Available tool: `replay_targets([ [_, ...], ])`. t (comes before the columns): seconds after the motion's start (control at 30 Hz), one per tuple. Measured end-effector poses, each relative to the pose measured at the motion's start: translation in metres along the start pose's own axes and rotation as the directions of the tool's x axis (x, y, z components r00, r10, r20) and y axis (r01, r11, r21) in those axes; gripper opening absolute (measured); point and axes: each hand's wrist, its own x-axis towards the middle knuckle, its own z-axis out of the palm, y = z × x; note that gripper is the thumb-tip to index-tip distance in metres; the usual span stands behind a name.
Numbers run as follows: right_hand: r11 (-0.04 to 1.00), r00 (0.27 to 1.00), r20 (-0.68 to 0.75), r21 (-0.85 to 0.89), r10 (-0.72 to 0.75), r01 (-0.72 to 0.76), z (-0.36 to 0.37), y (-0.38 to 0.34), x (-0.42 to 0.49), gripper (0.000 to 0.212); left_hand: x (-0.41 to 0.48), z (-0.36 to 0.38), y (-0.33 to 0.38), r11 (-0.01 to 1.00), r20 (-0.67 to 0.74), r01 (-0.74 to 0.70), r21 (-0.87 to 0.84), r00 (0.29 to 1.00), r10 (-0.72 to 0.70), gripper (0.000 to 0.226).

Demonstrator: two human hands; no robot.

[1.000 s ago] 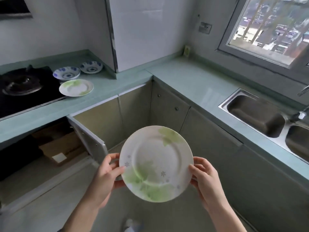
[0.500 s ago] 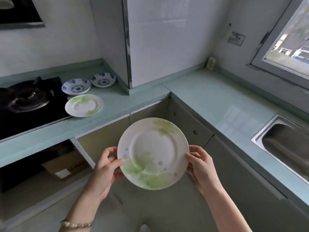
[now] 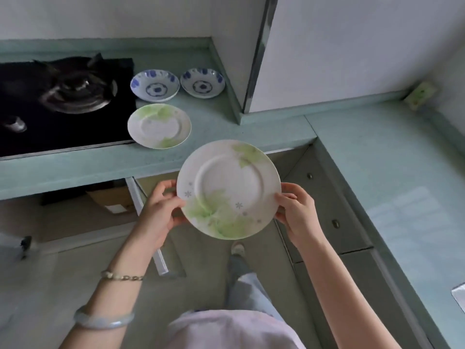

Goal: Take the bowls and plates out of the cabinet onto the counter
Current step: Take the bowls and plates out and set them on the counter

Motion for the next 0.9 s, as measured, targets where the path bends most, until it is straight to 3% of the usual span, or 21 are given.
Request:
replay_targets([
  [0.33, 0.994, 0.972, 0.219, -0.089, 0.089, -0.071, 0.034, -0.041, 0.172, 0.019, 0.107, 0.037, 0.016, 0.994, -0.2, -0.007, -0.113, 0.98, -0.016, 0.041],
  [0.63, 0.974, 0.929, 0.293, -0.075, 0.225, -0.213, 0.072, -0.051, 0.263, 0.025, 0.188, 0.053, 0.014, 0.979, -0.383, 0.026, -0.2, 0.918, -0.103, 0.043],
  [0.9, 0.925, 0.905, 0.201, -0.151, 0.375, -0.35, 0.106, -0.034, 0.312, 0.026, 0.259, 0.049, 0.008, 0.967, -0.456, 0.109, -0.232, 0.866, -0.207, 0.048],
])
